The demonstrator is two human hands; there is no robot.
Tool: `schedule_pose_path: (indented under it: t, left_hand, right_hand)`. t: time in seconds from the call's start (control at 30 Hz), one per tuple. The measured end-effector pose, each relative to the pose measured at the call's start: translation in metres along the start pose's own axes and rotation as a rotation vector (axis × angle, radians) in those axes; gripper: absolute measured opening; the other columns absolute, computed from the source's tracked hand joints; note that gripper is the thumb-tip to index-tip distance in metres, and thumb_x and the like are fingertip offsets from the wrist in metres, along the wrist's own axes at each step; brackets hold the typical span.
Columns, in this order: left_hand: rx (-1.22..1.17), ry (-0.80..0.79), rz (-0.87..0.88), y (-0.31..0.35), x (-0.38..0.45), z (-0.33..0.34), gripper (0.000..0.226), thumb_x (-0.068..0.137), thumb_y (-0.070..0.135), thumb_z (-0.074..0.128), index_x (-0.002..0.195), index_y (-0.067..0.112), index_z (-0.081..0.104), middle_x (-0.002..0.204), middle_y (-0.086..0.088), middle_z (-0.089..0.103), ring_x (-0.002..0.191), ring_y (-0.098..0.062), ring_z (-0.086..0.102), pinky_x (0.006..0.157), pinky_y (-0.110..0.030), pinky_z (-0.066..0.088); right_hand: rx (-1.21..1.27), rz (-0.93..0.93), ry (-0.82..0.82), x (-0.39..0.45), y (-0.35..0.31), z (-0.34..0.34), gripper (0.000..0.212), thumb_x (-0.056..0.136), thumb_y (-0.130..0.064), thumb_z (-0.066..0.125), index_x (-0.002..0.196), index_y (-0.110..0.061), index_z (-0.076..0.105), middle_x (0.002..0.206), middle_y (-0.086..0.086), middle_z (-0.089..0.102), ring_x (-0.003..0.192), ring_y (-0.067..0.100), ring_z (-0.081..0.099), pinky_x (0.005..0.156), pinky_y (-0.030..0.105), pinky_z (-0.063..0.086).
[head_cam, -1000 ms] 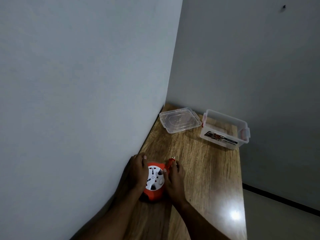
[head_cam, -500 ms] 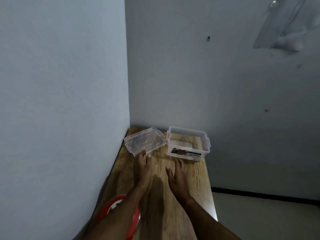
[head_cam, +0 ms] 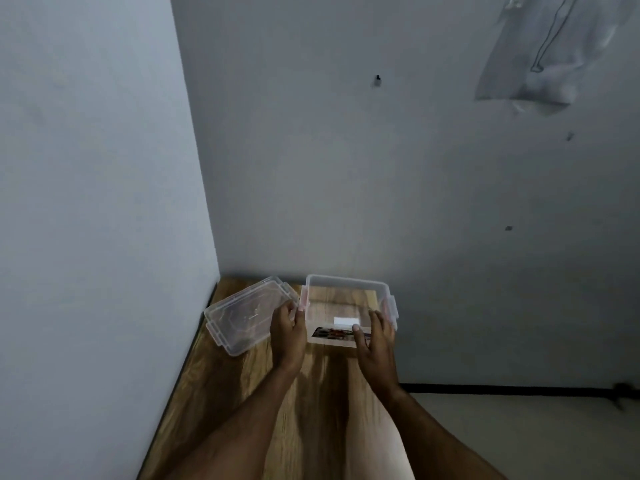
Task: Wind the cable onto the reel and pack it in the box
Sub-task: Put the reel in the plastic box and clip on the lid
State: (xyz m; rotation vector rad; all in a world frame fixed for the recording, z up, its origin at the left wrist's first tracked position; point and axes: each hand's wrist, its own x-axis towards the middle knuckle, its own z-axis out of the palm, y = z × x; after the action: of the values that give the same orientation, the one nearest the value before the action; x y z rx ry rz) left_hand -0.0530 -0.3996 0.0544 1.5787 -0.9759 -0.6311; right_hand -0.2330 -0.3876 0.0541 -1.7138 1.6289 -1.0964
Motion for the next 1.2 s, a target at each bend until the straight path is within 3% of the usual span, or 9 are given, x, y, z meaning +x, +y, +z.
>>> schedule_pose_path:
  t: [0.13,0.37,0.53,0.67,0.8,0.97,1.1,1.2]
  left_hand:
    - [0.045,0.018,-0.045,-0.018,0.03,0.023,0.023,0.102,0.022,0.055,0.113,0.005,0.066,0.109,-0.01,0.068,0.103,-0.026,0.065,0.087,-0.041,0.054]
    - [-0.024,0.013,-0.091,-0.027,0.06,0.043,0.024,0.104,0.029,0.054,0.105,0.008,0.065,0.1,-0.009,0.068,0.092,-0.023,0.066,0.074,-0.033,0.053]
    - [-0.072,-0.047,-0.203,-0.04,0.073,0.059,0.031,0.103,0.044,0.053,0.102,0.016,0.067,0.099,-0.006,0.072,0.09,-0.023,0.07,0.076,-0.043,0.061]
    - [-0.126,-0.116,-0.258,-0.044,0.073,0.068,0.034,0.104,0.039,0.052,0.124,0.015,0.066,0.111,-0.008,0.073,0.097,-0.025,0.071,0.083,-0.048,0.062]
    - [-0.179,-0.123,-0.27,-0.042,0.071,0.071,0.035,0.106,0.032,0.051,0.136,0.018,0.06,0.119,-0.007,0.071,0.103,-0.025,0.07,0.08,-0.043,0.063]
    - [-0.184,-0.111,-0.29,-0.042,0.069,0.072,0.034,0.107,0.029,0.049,0.138,0.017,0.057,0.119,-0.009,0.07,0.1,-0.025,0.07,0.074,-0.038,0.063]
    - [-0.174,-0.087,-0.277,-0.038,0.066,0.069,0.031,0.108,0.026,0.047,0.137,0.021,0.058,0.112,-0.004,0.07,0.092,-0.015,0.069,0.075,-0.039,0.062]
    - [-0.169,-0.097,-0.266,-0.035,0.059,0.062,0.032,0.108,0.023,0.047,0.139,0.021,0.057,0.118,-0.005,0.07,0.097,-0.019,0.07,0.081,-0.044,0.063]
  right_hand:
    - [-0.065,0.016,0.026,0.036,0.019,-0.005,0.053,0.104,-0.035,0.05,0.151,-0.014,0.037,0.162,0.005,0.024,0.145,0.011,0.021,0.108,0.024,0.025]
    - [-0.108,0.037,0.082,0.083,0.047,-0.006,0.055,0.103,-0.035,0.05,0.152,-0.013,0.034,0.154,0.006,0.033,0.142,0.021,0.027,0.111,0.033,0.03]
    - [-0.074,0.084,0.099,0.099,0.069,0.0,0.054,0.101,-0.041,0.048,0.146,-0.013,0.04,0.145,0.005,0.043,0.134,0.024,0.042,0.108,0.048,0.043]
    - [-0.013,0.085,0.1,0.103,0.072,0.001,0.039,0.099,-0.023,0.055,0.136,-0.013,0.048,0.129,0.003,0.051,0.117,0.021,0.055,0.097,0.043,0.051]
    - [0.019,0.099,0.093,0.1,0.074,0.001,0.035,0.099,-0.008,0.053,0.134,-0.01,0.049,0.122,0.001,0.049,0.115,0.021,0.055,0.093,0.032,0.046]
    - [0.036,0.124,0.099,0.099,0.079,0.004,0.041,0.1,-0.004,0.05,0.14,-0.007,0.046,0.131,0.008,0.051,0.121,0.022,0.053,0.102,0.035,0.046]
    - [0.022,0.157,0.115,0.096,0.079,0.007,0.049,0.099,-0.001,0.049,0.147,-0.001,0.04,0.144,0.014,0.046,0.133,0.028,0.047,0.111,0.038,0.039]
    - [0.044,0.16,0.116,0.088,0.074,0.004,0.049,0.1,-0.002,0.049,0.148,-0.002,0.039,0.147,0.013,0.044,0.134,0.028,0.046,0.114,0.043,0.039]
